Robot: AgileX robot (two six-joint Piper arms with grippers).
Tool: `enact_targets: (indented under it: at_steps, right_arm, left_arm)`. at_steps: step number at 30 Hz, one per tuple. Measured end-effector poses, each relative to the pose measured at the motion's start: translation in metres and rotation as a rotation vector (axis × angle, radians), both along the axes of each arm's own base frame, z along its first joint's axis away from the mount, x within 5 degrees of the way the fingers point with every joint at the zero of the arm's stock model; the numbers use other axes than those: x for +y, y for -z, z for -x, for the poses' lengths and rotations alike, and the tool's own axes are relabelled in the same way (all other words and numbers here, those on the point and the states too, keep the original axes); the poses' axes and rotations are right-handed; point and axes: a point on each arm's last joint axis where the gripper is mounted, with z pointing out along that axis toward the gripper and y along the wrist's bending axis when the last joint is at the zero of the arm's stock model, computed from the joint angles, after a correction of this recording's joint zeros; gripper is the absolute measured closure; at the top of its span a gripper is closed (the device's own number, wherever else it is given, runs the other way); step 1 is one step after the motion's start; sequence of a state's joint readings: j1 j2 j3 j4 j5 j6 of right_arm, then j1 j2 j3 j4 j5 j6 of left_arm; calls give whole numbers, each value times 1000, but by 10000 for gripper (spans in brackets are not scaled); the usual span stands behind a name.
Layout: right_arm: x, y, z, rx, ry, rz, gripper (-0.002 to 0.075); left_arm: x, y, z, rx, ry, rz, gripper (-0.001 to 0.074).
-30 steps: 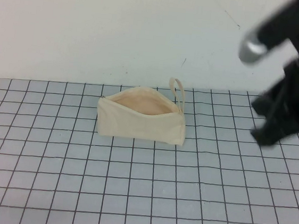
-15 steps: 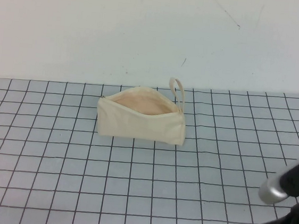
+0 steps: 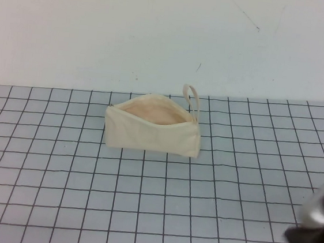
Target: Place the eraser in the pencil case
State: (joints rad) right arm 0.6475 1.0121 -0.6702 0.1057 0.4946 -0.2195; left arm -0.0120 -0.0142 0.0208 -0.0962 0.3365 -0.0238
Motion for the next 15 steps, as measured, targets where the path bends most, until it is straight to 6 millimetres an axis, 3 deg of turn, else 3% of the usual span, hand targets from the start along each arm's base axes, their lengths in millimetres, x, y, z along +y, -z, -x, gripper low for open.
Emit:
enact_targets:
  at_steps: [3,6,8,11,15]
  right_arm:
    - [-25,-30,6,-203,61,-61,726]
    - [-68,-58,25,-407,250,-131,726]
    - [-86,-61,37,-503,335,-125,726]
    - [-103,-50,56,-620,430,-103,726]
    - [-115,-11,75,-662,529,-72,726]
  left_arm:
    - [0,0,0,0,0,0,736]
    - [0,0,0,0,0,0,736]
    - [0,0,0,0,0,0,736]
    - [0,0,0,0,0,0,736]
    - [0,0,0,0,0,0,736]
